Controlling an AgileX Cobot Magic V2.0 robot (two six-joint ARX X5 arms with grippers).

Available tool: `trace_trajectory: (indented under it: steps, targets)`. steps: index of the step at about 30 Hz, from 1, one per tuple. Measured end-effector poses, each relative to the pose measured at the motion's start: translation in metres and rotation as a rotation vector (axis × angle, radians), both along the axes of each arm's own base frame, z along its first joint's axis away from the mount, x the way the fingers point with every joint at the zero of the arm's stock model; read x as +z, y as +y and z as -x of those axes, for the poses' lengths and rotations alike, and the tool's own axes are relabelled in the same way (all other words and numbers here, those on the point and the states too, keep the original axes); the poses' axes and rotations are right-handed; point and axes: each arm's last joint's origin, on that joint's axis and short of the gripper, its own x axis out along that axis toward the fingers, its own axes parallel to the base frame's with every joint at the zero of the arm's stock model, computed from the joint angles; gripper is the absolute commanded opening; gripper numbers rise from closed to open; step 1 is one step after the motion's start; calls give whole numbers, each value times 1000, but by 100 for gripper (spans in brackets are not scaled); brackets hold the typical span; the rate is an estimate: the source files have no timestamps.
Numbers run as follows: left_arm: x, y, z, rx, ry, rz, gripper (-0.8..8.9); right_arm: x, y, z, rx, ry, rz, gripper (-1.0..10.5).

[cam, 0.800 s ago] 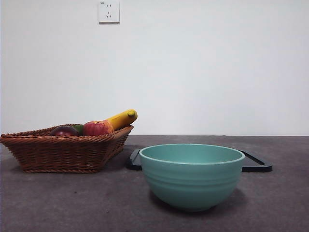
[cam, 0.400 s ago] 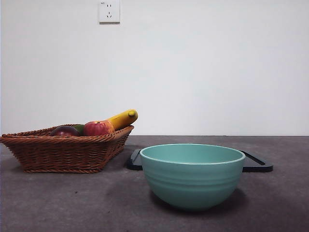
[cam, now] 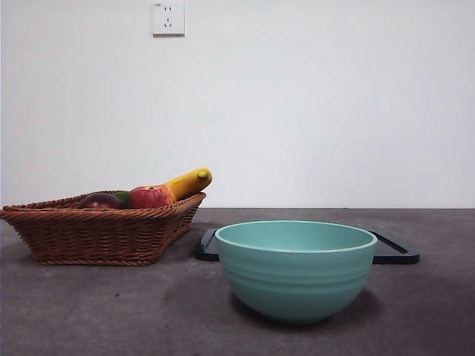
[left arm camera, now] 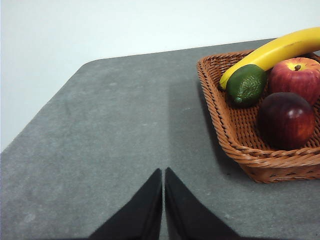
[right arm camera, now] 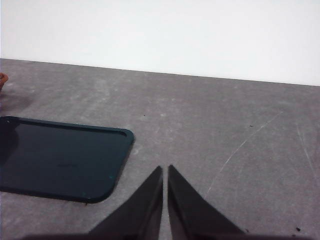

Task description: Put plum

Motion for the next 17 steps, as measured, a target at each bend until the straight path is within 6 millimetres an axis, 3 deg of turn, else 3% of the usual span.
trace_trajectory:
  steps: [11,17]
  targets:
    - [0,0,0,0,0,0,8,-22,-1,-4,-32,23,-44,8]
    - [0,0,0,0,0,0,8,-23,-1,-4,-51,40,-48,8]
